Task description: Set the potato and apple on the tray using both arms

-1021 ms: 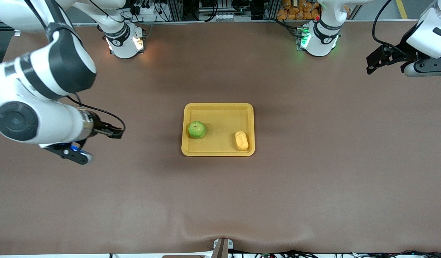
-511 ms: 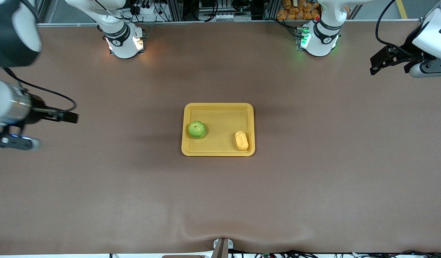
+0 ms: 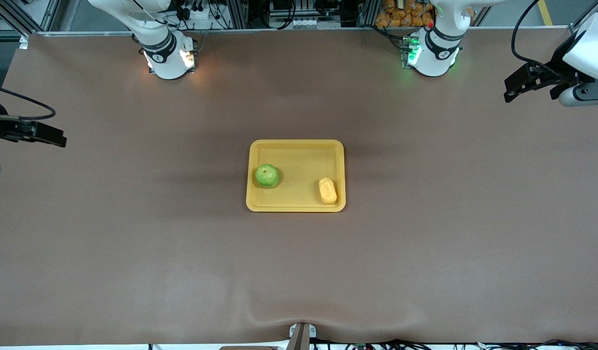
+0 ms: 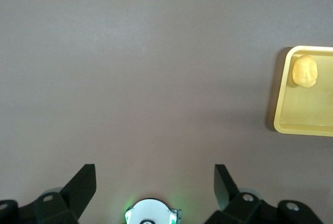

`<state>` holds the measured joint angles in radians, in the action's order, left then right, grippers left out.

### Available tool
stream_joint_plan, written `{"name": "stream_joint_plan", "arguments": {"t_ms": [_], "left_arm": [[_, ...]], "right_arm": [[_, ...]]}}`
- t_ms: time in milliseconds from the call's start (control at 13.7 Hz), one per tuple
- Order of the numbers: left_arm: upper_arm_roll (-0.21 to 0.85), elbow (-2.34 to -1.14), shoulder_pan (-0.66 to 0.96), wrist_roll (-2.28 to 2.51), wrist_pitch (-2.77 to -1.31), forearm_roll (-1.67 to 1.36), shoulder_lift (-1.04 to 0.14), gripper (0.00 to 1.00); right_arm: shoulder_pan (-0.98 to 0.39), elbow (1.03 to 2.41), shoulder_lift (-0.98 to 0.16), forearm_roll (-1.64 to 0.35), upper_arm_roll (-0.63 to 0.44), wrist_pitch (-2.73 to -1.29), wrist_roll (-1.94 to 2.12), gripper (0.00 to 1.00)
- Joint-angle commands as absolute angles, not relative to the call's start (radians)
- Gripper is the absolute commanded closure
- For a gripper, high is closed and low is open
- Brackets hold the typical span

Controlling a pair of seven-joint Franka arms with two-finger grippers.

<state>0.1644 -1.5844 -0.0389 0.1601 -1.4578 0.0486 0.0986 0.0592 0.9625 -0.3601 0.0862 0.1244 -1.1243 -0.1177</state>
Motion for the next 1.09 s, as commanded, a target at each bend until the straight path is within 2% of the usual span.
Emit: {"name": "stream_joint_plan", "arguments": {"t_ms": [0, 365, 584, 1021], "left_arm": [[0.169, -1.589, -0.044, 0.175, -1.466, 0.029, 0.086, 0.0], [0.169, -1.588, -0.046, 0.175, -1.483, 0.029, 0.071, 0.0], [0.169, -1.586, -0.044, 0.175, -1.511, 0.031, 0.054, 0.0], [0.164, -1.54, -0.049, 0.163, -1.483, 0.043, 0.058, 0.0]], "right_arm": [[0.052, 1.014, -0.295, 0.02, 0.048, -1.12, -0.055, 0.0], [0.06, 1.115, -0.201, 0.014, 0.038, -1.141, -0.038, 0.0], [0.049, 1.161, -0.167, -0.012, -0.029, -1.163, 0.035, 0.0], [0.038, 1.432, -0.002, -0.014, -0.048, -1.331, 0.035, 0.0]]}}
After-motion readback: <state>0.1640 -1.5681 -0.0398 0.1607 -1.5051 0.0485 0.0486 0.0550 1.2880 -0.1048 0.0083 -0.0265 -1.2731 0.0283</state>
